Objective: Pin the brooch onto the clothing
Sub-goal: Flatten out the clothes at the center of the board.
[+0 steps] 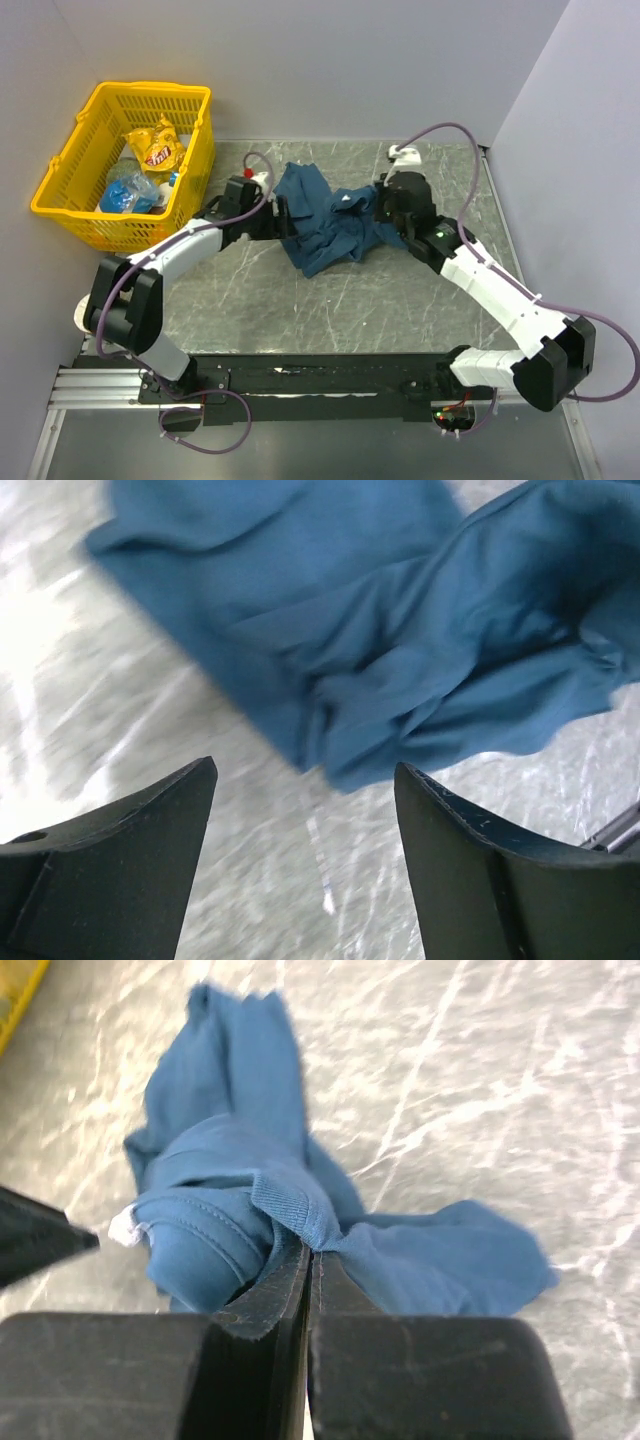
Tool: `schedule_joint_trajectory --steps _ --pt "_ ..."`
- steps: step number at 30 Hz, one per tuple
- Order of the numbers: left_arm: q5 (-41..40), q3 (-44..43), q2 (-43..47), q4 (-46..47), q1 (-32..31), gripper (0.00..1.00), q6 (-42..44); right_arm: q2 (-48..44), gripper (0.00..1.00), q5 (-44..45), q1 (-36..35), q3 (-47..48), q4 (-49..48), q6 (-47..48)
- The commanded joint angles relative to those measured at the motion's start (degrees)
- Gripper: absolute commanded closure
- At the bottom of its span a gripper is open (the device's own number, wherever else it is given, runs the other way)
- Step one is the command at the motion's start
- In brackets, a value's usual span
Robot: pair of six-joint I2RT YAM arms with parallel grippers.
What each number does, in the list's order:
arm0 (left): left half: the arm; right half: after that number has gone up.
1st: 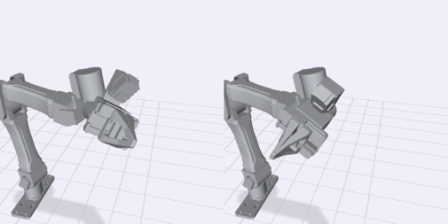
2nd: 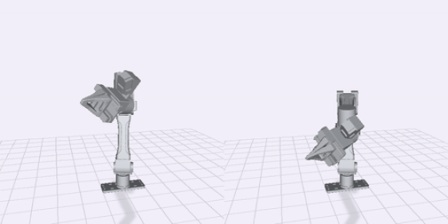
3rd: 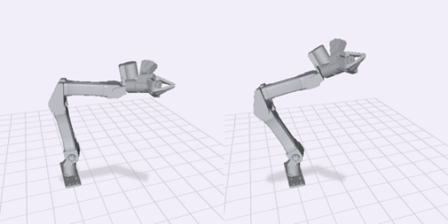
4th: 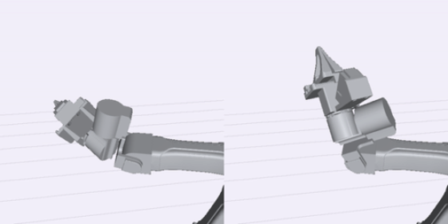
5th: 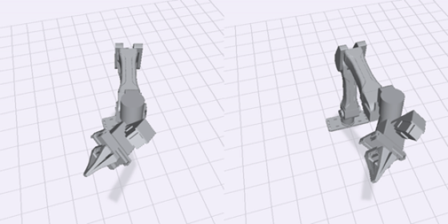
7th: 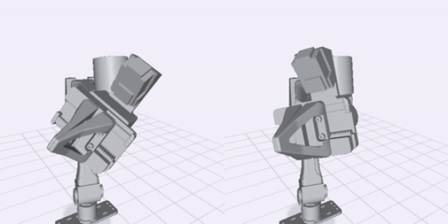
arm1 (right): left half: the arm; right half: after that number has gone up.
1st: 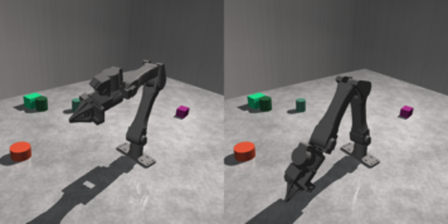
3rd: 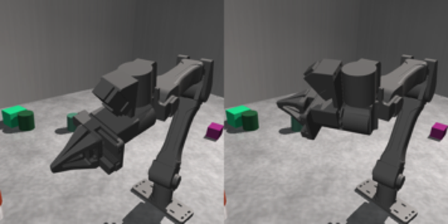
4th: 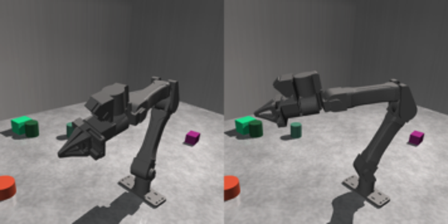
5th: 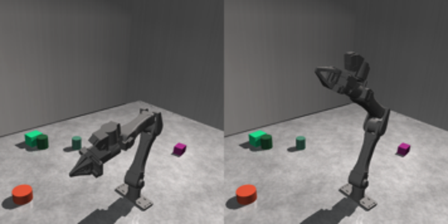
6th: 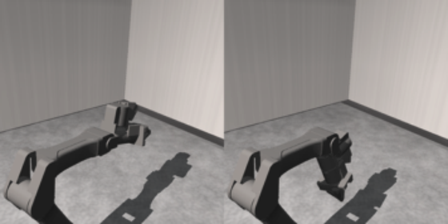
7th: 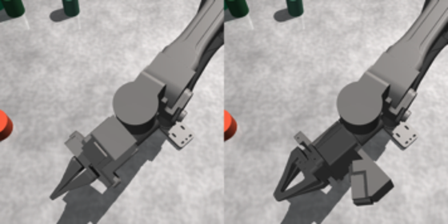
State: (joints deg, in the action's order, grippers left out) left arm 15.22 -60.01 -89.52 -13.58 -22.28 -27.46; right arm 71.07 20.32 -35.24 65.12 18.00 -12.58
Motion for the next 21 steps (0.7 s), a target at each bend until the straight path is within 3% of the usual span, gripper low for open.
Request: schedule_joint_trajectory --steps 1,9,17,21 --pt "0.5 -4.6 -1.7 4.2 -5.7 0.23 3.6 -1.1 1.0 -3.4 3.4 -0.8 0.6 -1.0" --pt "-4.1 -5.4 -3.2 8.5 -15.6 0.25 7.3 -0.1 1.0 -6.6 7.2 -0.3 2.3 -3.0" --pt "-20.4 -3.7 -2.2 12.3 -24.9 0.23 7.5 4.8 1.0 -10.5 10.4 1.5 3.1 -5.3" --pt "-24.3 -4.3 -4.1 13.1 -28.5 0.21 8.6 6.4 1.0 -13.5 11.2 1.9 2.6 -6.4"
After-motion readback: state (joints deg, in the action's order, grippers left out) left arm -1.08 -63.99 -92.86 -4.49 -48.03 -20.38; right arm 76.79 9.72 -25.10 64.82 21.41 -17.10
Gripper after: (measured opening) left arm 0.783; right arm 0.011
